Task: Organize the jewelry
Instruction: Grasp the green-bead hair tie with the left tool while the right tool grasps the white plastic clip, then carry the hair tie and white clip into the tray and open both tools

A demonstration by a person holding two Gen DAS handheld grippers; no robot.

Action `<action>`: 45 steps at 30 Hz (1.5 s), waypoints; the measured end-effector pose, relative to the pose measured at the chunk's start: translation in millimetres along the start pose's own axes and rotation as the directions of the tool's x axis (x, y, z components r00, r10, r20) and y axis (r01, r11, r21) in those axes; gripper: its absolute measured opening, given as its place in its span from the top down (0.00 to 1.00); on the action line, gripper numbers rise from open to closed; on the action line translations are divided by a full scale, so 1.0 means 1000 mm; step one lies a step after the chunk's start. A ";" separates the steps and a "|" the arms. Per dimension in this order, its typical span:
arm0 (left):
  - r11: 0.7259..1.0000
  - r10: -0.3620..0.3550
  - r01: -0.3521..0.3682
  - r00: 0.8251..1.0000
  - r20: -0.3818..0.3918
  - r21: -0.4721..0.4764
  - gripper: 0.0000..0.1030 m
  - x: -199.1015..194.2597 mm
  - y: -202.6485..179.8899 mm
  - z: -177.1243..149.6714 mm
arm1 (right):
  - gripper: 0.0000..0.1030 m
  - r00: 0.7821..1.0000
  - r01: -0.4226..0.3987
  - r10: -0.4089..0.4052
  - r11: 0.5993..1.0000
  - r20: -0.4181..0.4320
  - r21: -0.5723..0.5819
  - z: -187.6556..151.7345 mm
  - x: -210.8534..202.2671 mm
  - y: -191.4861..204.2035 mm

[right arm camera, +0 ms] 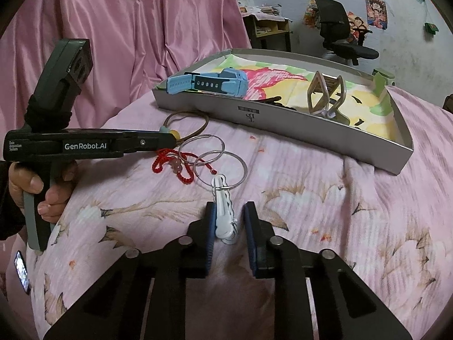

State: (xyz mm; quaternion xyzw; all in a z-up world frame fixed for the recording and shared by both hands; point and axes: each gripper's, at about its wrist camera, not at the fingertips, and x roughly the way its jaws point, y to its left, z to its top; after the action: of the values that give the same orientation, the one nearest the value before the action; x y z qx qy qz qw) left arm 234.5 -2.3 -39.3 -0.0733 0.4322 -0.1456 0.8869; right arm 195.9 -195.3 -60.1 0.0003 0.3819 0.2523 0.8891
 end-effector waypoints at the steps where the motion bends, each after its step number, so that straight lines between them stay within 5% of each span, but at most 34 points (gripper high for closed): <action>1: 1.000 -0.002 0.002 1.000 0.001 0.001 0.78 -0.001 0.000 -0.001 | 0.86 1.000 -0.001 0.001 1.000 -0.002 0.002 -0.001 -0.001 0.001; 18: 0.998 0.023 -0.029 0.993 0.115 0.047 0.78 -0.051 -0.025 -0.030 | 0.86 0.999 -0.005 0.004 1.000 0.042 0.029 -0.016 -0.032 -0.003; 26: 0.994 0.026 -0.046 0.981 0.195 0.102 0.78 -0.064 -0.046 -0.004 | 0.87 0.992 0.023 -0.028 0.999 0.122 0.047 -0.005 -0.052 -0.016; 37: 0.992 0.050 -0.074 0.976 0.212 0.106 0.78 -0.026 -0.079 0.054 | 0.87 0.962 0.126 -0.140 0.989 0.233 0.073 0.048 -0.066 -0.049; 45: 0.992 0.113 -0.120 0.982 0.151 0.035 0.78 0.023 -0.083 0.067 | 0.87 0.955 0.192 -0.227 0.964 0.191 0.185 0.068 -0.040 -0.088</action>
State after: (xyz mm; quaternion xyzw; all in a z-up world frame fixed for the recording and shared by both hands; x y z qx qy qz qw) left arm 284.5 -88.0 6.2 -0.0388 0.3652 -0.0972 0.9250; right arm 258.0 -277.3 -1.8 0.0599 0.3031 0.1225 0.9431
